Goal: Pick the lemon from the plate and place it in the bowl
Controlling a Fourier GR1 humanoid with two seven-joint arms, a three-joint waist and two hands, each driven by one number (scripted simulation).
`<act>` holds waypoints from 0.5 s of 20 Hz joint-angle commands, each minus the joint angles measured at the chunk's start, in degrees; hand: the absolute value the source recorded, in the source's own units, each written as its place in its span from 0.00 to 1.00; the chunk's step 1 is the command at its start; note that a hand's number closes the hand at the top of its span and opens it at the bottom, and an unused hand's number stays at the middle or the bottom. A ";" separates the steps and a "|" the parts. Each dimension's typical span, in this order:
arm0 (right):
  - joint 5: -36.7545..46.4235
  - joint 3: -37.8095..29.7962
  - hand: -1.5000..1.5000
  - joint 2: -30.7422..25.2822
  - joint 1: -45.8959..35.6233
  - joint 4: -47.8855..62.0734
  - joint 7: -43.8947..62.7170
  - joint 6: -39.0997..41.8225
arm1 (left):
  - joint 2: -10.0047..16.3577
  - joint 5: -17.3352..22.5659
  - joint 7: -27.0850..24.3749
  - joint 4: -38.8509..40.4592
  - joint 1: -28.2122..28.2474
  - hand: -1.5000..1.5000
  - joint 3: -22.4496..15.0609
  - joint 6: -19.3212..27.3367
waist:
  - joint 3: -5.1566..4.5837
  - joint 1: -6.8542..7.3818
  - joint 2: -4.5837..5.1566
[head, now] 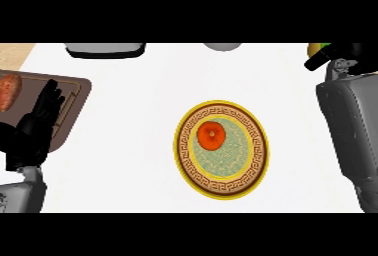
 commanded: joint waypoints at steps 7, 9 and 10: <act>-1.89 -10.61 1.00 -5.55 6.20 -10.49 0.55 1.48 | 0.01 -0.45 1.22 -0.75 0.37 0.50 0.16 -0.80 | 0.08 0.30 0.21; -3.24 -13.27 1.00 -5.48 7.36 -8.10 -1.90 -3.77 | 1.13 1.87 1.73 -0.84 -1.31 0.50 2.05 -2.36 | 0.09 0.63 0.36; -4.28 -13.60 1.00 -5.65 7.32 -9.03 -2.80 -2.78 | -0.56 -0.86 2.31 -2.49 -0.19 0.50 -0.21 -0.39 | 0.08 0.62 0.32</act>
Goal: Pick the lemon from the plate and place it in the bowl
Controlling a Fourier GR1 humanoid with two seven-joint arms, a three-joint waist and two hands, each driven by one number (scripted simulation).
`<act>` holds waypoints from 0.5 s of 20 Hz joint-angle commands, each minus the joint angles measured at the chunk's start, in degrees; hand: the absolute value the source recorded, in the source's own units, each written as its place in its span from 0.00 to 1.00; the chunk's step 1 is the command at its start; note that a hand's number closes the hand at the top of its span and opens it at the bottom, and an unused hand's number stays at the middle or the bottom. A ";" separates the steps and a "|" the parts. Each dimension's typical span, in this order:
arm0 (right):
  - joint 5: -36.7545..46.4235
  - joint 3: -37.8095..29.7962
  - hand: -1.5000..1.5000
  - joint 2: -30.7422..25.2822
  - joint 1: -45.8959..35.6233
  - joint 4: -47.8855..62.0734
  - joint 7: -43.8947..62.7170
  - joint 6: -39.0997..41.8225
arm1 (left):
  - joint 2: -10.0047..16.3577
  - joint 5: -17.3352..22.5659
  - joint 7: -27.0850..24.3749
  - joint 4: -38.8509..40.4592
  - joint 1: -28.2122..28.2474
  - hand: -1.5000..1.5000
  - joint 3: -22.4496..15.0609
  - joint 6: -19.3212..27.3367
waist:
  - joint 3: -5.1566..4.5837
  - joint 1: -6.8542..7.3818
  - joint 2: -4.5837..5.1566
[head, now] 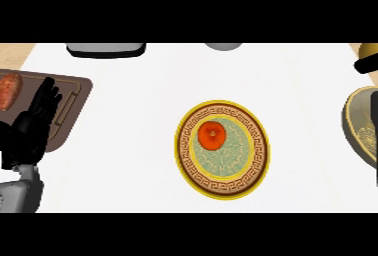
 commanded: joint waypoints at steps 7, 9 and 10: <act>-7.88 -11.25 1.00 -3.89 12.53 7.76 -14.11 -16.26 | -1.47 -1.14 0.42 -3.65 2.75 0.50 -0.78 0.05 | 0.06 0.68 0.28; -10.04 -13.33 1.00 -5.95 9.26 13.65 -16.40 -17.56 | -1.18 -1.01 2.07 -2.64 -0.13 0.50 -0.75 -0.45 | 0.05 0.76 0.35; -10.57 -13.41 1.00 -7.65 9.18 13.65 -16.83 -15.35 | -0.48 -1.57 0.85 1.40 -2.56 0.50 1.07 0.41 | 0.02 0.45 0.32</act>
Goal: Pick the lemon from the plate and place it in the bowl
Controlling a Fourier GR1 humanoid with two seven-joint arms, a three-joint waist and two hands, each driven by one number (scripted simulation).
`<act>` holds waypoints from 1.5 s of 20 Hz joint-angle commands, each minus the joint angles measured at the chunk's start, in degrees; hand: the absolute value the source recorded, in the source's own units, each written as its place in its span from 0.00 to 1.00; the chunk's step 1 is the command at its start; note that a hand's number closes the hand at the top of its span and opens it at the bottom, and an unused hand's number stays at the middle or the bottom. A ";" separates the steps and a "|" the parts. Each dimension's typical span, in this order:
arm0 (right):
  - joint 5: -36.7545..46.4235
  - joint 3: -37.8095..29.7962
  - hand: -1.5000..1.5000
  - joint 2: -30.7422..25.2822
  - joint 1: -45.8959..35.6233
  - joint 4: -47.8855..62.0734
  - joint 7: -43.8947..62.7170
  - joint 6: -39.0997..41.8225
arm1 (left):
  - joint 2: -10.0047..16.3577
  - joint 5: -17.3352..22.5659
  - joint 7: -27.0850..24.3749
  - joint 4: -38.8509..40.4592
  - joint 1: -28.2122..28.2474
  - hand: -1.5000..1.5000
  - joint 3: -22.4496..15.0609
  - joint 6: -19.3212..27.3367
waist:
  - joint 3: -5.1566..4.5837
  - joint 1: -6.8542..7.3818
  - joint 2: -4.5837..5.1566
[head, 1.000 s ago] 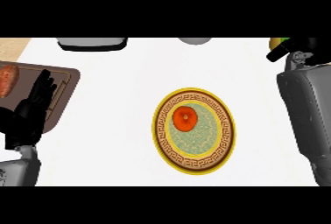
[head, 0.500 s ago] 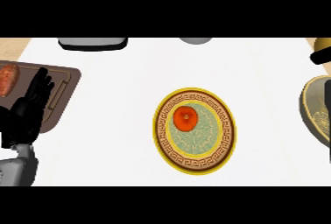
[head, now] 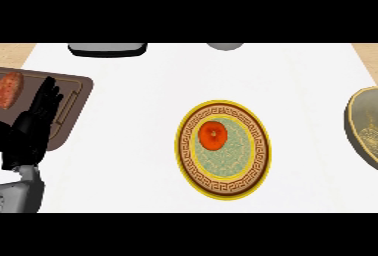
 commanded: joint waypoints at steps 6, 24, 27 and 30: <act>-6.89 -6.50 1.00 -5.47 2.76 16.17 -14.21 -11.23 | -2.44 -2.58 -1.42 -0.46 1.45 0.50 -1.14 1.37 | -0.01 0.26 0.03; -35.45 -27.53 0.00 -1.83 5.40 15.88 -33.76 -12.79 | 0.42 -0.01 -0.27 -1.16 2.51 0.50 1.98 -1.49 | 0.10 -1.48 -0.78; -42.05 -31.99 0.00 -0.59 5.39 10.88 -36.38 -13.15 | -1.62 -1.30 -1.61 0.79 2.29 0.50 0.69 -0.15 | -0.01 -2.04 -0.61; -47.59 -34.81 0.00 1.01 15.11 0.55 -34.10 -5.22 | -1.18 -0.91 0.59 -1.79 2.21 0.50 1.27 0.08 | -0.12 -2.43 -0.83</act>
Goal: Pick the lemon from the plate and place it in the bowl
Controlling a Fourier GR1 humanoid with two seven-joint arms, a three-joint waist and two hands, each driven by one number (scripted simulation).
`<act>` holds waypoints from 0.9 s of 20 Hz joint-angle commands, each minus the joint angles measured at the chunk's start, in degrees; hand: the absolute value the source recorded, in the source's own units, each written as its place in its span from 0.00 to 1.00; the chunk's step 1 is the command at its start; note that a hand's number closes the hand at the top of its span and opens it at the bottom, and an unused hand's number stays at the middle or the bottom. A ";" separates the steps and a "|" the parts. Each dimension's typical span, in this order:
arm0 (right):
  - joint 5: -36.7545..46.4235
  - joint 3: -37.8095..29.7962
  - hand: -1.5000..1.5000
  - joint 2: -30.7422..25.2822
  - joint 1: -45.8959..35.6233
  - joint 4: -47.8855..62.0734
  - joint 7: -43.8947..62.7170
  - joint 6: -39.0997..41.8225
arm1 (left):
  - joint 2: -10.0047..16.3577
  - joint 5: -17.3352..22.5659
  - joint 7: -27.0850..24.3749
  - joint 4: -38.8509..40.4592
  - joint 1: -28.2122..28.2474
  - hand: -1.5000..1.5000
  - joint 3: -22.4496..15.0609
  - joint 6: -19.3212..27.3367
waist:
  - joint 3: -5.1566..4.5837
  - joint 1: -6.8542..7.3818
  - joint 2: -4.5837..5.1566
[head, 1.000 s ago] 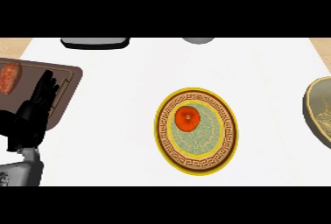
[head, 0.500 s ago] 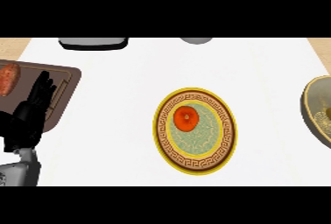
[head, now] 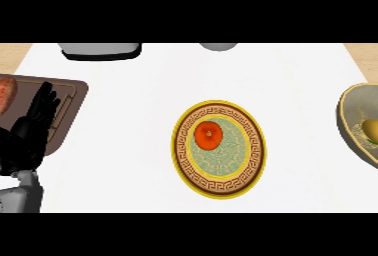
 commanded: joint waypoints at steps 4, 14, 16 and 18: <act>-13.78 -10.18 0.00 3.25 17.48 -15.85 1.26 11.59 | -1.20 -1.70 0.84 -3.01 1.36 0.50 -1.49 1.07 | -0.06 -0.24 0.01; -35.23 -22.07 0.00 15.43 34.92 -29.07 -5.58 28.82 | -0.70 -0.94 -0.99 1.93 -1.17 0.50 0.17 -0.09 | -0.04 0.39 0.34; -37.51 -23.24 0.00 10.51 34.96 -26.61 -3.96 29.72 | -1.32 -1.18 1.70 -3.63 0.94 0.50 -1.00 -0.09 | -0.02 1.22 0.38; -39.19 -23.41 0.00 15.22 35.75 -29.58 -5.94 29.68 | -2.58 -2.19 -2.12 1.16 -0.24 0.50 -1.48 0.29 | -0.04 1.14 0.46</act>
